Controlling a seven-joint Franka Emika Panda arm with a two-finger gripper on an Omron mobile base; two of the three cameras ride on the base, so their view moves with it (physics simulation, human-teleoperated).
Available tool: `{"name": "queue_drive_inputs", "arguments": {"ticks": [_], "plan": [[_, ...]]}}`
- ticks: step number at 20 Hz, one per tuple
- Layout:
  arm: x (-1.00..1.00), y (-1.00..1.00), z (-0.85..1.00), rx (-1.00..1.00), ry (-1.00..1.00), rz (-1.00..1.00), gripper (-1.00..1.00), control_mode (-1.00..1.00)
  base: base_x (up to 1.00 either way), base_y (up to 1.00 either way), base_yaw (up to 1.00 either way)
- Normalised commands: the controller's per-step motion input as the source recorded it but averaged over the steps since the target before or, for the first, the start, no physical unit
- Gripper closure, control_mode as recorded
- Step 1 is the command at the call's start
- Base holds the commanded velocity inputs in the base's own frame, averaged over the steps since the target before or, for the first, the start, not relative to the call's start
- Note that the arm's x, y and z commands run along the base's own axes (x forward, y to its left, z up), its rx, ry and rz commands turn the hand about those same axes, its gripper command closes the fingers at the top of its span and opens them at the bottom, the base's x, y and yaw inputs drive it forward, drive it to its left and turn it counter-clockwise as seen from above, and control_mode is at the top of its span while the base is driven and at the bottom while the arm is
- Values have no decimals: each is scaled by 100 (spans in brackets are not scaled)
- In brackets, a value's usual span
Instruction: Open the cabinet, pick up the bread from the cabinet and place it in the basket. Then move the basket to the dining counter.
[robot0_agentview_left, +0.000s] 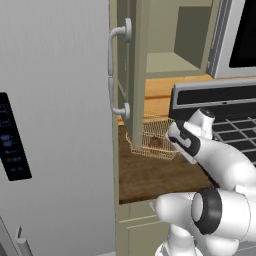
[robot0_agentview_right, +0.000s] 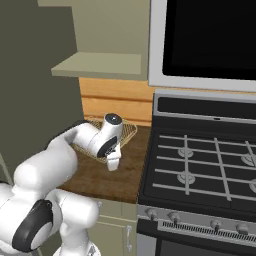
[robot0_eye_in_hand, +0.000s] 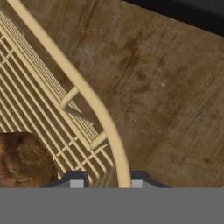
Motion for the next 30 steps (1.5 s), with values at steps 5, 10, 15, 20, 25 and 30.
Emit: {"name": "queue_drive_inputs", "arguments": {"ticks": [5, 10, 15, 20, 25, 30], "plan": [[-37, 0, 73, 0, -12, -8, 100, -100, 0, 0, 0], [-55, 0, 71, -3, -1, 0, 100, -100, 0, 0, 0], [-55, 1, 63, -1, 10, 0, 100, -100, 0, 0, 0], [-42, 7, 35, 0, 16, 0, 100, -100, 0, 0, 0], [-35, 1, 9, -3, 12, 0, 100, -100, 0, 0, 0], [-21, 0, -7, -5, -8, 5, 100, -100, 0, 0, 0]]}}
